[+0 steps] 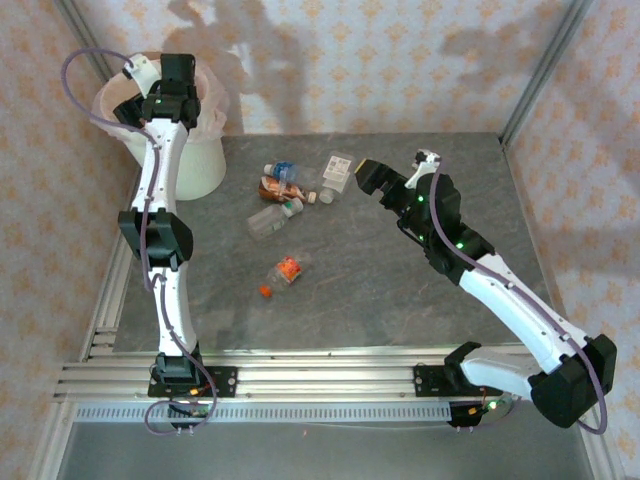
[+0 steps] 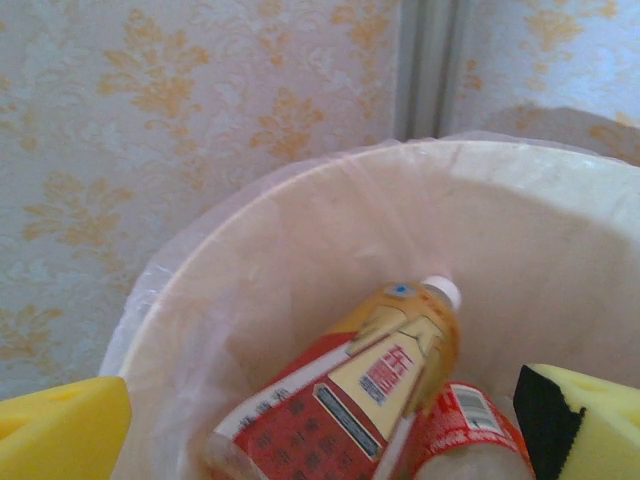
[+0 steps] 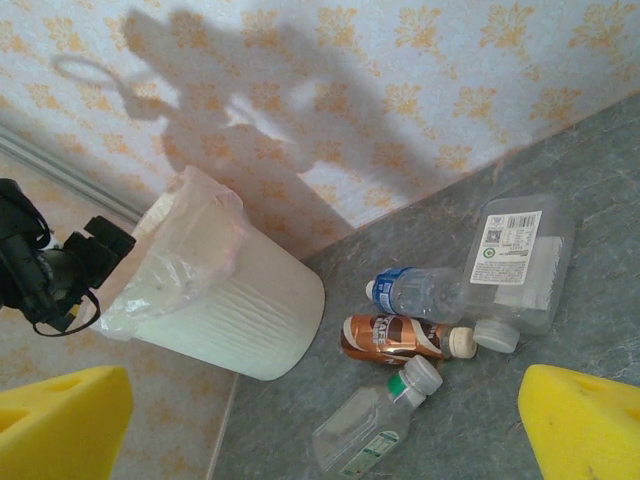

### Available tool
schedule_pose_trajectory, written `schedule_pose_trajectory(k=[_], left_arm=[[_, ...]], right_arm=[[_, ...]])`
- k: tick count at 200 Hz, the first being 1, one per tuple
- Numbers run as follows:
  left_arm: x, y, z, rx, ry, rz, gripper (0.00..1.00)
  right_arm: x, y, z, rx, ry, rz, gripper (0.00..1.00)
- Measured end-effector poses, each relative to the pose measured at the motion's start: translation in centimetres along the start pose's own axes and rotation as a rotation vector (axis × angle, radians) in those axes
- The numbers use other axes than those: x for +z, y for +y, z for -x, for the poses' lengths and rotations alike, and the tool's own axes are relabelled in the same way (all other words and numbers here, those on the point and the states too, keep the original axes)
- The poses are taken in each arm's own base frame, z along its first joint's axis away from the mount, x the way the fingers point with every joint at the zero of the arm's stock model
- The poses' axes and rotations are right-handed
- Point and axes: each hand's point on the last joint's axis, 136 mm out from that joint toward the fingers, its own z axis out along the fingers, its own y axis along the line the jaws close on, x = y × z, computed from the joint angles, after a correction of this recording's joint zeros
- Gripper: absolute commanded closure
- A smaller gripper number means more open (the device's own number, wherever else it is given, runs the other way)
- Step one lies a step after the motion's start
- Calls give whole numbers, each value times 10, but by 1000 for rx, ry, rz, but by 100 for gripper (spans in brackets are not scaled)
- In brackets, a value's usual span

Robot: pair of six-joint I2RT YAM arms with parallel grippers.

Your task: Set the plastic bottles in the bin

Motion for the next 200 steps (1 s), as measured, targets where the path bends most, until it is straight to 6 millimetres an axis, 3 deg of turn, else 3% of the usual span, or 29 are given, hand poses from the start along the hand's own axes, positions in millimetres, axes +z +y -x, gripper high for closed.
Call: schedule_pose_trajectory(k=[39, 74, 95, 120, 170, 200], left_arm=[[-46, -4, 13, -25, -2, -132, 0], [-110, -5, 34, -99, -40, -315, 0], [-146, -8, 31, -114, -38, -449, 0], [-180, -10, 0, -82, -6, -570, 0], [-222, -13, -90, 81, 122, -738, 0], [-260, -7, -139, 228, 200, -889, 0]], right_arm=[[7, -5, -7, -2, 23, -14, 1], [13, -10, -12, -3, 41, -37, 1], [13, -13, -10, -4, 30, -54, 1], [12, -21, -8, -8, 14, -93, 1], [13, -27, -6, -76, -9, -119, 1], [16, -32, -15, -172, 22, -117, 1]])
